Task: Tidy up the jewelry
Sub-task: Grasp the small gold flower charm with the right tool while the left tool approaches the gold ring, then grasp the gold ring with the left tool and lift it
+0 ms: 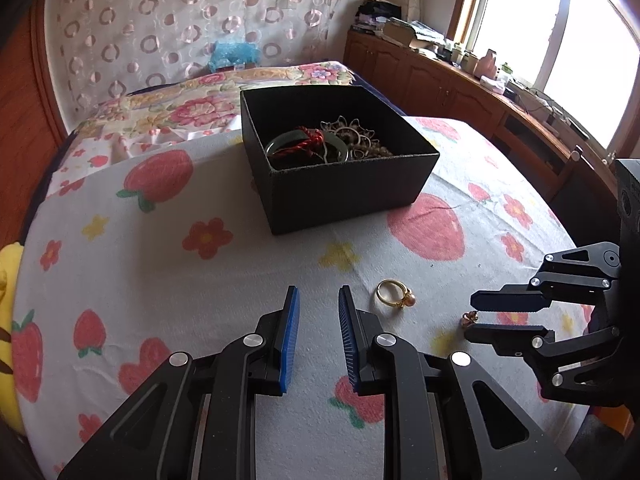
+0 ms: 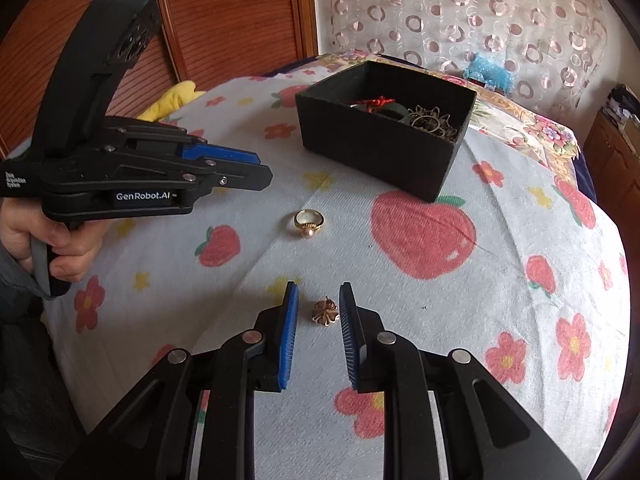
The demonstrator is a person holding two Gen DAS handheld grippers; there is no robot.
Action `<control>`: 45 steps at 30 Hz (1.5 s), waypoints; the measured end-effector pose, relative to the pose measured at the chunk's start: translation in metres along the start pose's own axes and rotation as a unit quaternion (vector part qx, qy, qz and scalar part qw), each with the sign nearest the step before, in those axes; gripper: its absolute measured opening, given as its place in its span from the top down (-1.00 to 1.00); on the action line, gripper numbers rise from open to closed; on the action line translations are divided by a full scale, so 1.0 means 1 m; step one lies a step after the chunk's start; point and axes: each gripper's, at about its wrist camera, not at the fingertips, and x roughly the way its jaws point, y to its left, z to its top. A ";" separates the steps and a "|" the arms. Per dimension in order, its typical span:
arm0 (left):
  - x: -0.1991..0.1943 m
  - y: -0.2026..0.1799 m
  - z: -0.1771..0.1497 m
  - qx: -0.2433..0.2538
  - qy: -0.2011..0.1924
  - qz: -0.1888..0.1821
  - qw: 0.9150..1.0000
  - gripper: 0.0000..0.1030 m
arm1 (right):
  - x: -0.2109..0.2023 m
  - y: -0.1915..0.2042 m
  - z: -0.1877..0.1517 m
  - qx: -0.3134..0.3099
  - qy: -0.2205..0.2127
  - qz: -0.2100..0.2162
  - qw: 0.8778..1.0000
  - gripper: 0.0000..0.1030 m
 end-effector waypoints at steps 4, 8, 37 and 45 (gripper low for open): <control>0.001 -0.005 0.001 0.005 0.002 -0.004 1.000 0.64 | 0.004 0.004 -0.002 -0.014 0.009 -0.013 1.000 0.55; 0.003 -0.010 0.001 0.009 0.005 -0.007 1.000 0.62 | 0.004 0.004 -0.004 -0.018 0.008 -0.022 1.000 0.68; 0.023 -0.046 0.005 0.060 0.009 -0.022 0.998 0.54 | -0.015 -0.034 -0.001 0.041 -0.034 -0.053 0.997 0.68; 0.013 -0.040 0.009 0.045 -0.006 -0.023 0.999 0.55 | -0.020 -0.038 0.014 0.046 -0.053 -0.057 0.996 0.68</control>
